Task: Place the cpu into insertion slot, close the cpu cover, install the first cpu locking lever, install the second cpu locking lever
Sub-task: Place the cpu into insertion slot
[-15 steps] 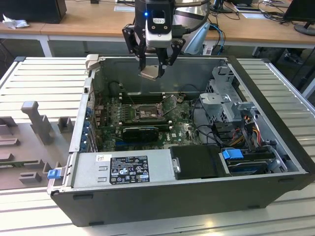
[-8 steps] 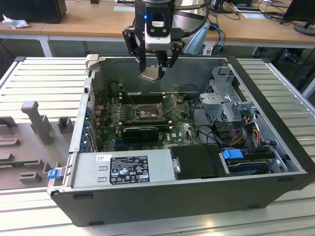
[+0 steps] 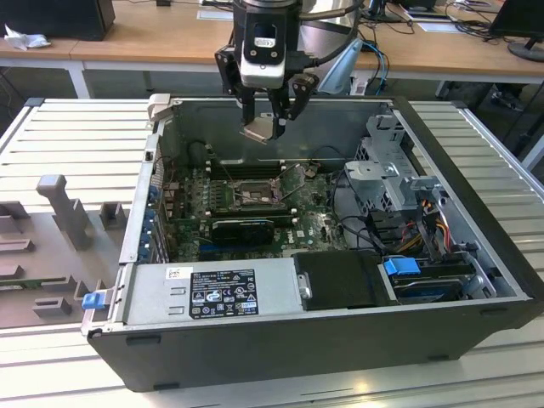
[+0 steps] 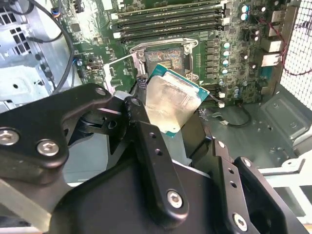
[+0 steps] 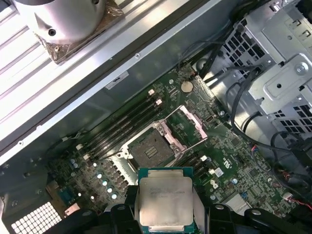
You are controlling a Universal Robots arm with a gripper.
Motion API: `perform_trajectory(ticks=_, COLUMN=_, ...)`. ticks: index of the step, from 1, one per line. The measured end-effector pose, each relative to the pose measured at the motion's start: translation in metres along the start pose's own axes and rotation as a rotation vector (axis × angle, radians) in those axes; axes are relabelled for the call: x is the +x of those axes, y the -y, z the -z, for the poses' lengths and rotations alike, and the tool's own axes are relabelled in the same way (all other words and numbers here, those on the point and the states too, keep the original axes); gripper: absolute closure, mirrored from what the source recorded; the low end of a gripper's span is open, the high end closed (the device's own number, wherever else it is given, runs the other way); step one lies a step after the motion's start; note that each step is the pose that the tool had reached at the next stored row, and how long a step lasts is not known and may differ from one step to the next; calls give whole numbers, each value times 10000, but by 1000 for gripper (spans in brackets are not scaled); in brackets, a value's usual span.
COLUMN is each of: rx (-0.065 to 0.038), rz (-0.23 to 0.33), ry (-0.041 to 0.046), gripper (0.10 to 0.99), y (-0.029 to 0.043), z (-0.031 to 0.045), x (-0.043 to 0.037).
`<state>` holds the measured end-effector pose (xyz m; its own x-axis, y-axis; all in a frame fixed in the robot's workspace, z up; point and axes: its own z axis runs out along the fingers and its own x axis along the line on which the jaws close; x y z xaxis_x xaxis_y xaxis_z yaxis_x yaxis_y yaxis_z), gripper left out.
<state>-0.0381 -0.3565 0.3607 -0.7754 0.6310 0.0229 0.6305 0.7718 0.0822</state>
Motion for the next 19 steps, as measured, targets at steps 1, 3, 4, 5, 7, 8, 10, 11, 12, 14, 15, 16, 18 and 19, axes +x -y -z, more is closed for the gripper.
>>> perform_trajectory(ticks=1, rx=-2, rz=-87, ry=8, gripper=553, y=0, z=-2, x=0)
perform_trajectory(ticks=3, rx=-7, rz=-371, ry=31, gripper=553, y=1, z=-8, x=0)
perform_trajectory(ticks=4, rx=-12, rz=-533, ry=44, gripper=553, y=1, z=-12, x=-1)
perform_trajectory(ticks=5, rx=-16, rz=-734, ry=61, gripper=553, y=1, z=-15, x=-1)
perform_trajectory(ticks=7, rx=-26, rz=-1114, ry=92, gripper=553, y=2, z=-23, x=-1)
perform_trajectory(ticks=8, rx=-28, rz=-1284, ry=106, gripper=553, y=2, z=-26, x=-1)
perform_trajectory(ticks=10, rx=-38, rz=-1657, ry=137, gripper=553, y=3, z=-32, x=-1)
perform_trajectory(ticks=11, rx=-40, rz=-1753, ry=145, gripper=553, y=3, z=-35, x=-1)
perform_trajectory(ticks=12, rx=-45, rz=-1961, ry=162, gripper=553, y=3, z=-39, x=-1)
perform_trajectory(ticks=14, rx=-51, rz=-2216, ry=183, gripper=553, y=3, z=-44, x=-2)
perform_trajectory(ticks=15, rx=-54, rz=-2365, ry=196, gripper=553, y=4, z=-47, x=-2)
perform_trajectory(ticks=16, rx=-55, rz=-2472, ry=205, gripper=553, y=4, z=-49, x=-2)
perform_trajectory(ticks=18, rx=-61, rz=-2711, ry=225, gripper=553, y=4, z=-53, x=-2)
perform_trajectory(ticks=19, rx=-64, rz=-2847, ry=236, gripper=553, y=5, z=-56, x=-2)
